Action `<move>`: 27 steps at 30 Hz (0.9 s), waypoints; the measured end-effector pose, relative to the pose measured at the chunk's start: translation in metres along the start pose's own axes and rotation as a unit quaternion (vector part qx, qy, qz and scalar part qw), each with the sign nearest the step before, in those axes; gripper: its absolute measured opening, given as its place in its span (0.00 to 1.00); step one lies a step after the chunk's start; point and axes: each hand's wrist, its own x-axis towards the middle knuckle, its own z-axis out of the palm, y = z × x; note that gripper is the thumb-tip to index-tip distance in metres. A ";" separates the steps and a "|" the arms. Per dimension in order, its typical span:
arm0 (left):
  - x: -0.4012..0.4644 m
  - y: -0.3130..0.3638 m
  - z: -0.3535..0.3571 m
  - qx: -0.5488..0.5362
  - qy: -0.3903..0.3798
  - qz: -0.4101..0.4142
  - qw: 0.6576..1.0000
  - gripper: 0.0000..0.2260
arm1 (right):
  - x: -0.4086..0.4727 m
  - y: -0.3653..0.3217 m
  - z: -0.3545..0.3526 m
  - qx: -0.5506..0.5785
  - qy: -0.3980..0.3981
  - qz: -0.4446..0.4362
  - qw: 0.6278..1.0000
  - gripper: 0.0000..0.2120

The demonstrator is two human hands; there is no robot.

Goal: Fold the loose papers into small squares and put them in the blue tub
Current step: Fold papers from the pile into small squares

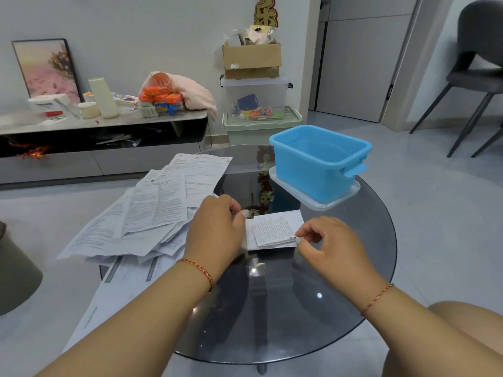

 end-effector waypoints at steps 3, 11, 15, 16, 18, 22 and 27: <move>0.011 -0.021 -0.026 0.039 0.012 0.000 0.999 0.10 | -0.002 0.000 0.001 -0.005 0.002 -0.001 1.000 0.02; 0.031 -0.091 -0.071 0.124 -0.103 -0.095 0.982 0.26 | -0.004 -0.008 0.005 0.003 -0.007 -0.006 1.000 0.05; 0.028 -0.113 -0.073 0.158 -0.238 -0.103 0.953 0.29 | -0.003 -0.015 0.008 0.009 -0.013 -0.009 1.000 0.04; 0.028 -0.117 -0.071 0.173 -0.249 -0.091 0.948 0.27 | -0.003 -0.016 0.009 0.008 -0.013 -0.009 1.000 0.04; 0.028 -0.123 -0.067 0.196 -0.226 -0.066 0.952 0.20 | -0.002 -0.019 0.010 0.004 -0.017 -0.009 1.000 0.04; 0.028 -0.126 -0.065 0.203 -0.145 -0.013 0.968 0.09 | -0.001 -0.020 0.011 0.004 -0.024 -0.007 1.000 0.04; 0.014 -0.078 -0.084 0.300 -0.002 0.149 0.942 0.08 | -0.004 -0.025 0.007 0.035 -0.008 -0.008 0.999 0.08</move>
